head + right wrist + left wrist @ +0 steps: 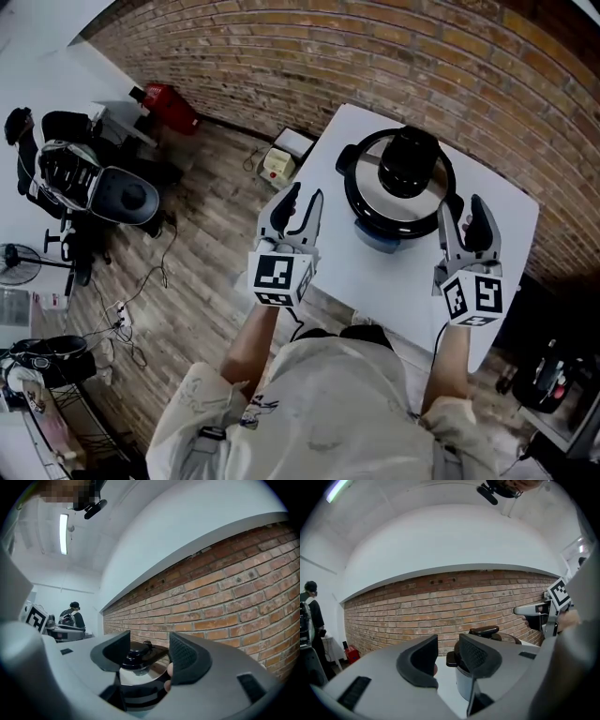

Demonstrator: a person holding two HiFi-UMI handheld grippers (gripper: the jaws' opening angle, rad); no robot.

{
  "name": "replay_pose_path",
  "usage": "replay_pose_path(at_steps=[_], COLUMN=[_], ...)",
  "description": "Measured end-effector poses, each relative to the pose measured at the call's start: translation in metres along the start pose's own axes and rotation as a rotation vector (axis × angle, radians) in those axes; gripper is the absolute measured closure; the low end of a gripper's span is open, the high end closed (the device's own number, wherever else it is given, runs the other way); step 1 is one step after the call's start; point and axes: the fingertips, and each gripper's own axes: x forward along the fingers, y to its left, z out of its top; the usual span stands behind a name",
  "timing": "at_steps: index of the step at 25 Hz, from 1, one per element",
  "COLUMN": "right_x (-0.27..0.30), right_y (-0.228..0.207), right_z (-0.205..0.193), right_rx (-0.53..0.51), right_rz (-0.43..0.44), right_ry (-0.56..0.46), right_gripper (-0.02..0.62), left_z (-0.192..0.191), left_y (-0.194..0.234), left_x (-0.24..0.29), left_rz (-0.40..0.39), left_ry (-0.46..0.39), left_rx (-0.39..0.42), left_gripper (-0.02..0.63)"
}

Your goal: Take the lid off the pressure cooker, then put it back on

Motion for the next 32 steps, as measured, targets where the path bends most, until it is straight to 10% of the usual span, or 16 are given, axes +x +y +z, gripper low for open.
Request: replay_pose_path(at_steps=[9, 32], right_x=[0.022, 0.071], right_y=[-0.005, 0.043], right_z=[0.009, 0.023], right_rx=[-0.036, -0.225], right_rz=[-0.016, -0.108], right_ry=[0.007, 0.103], right_gripper=[0.321, 0.319], left_z=[0.009, -0.023], left_y=[0.013, 0.026], left_x=[0.047, 0.142], left_rz=[-0.081, -0.578], left_ry=[-0.019, 0.051], left_rx=[-0.015, -0.103], left_gripper=[0.449, 0.444])
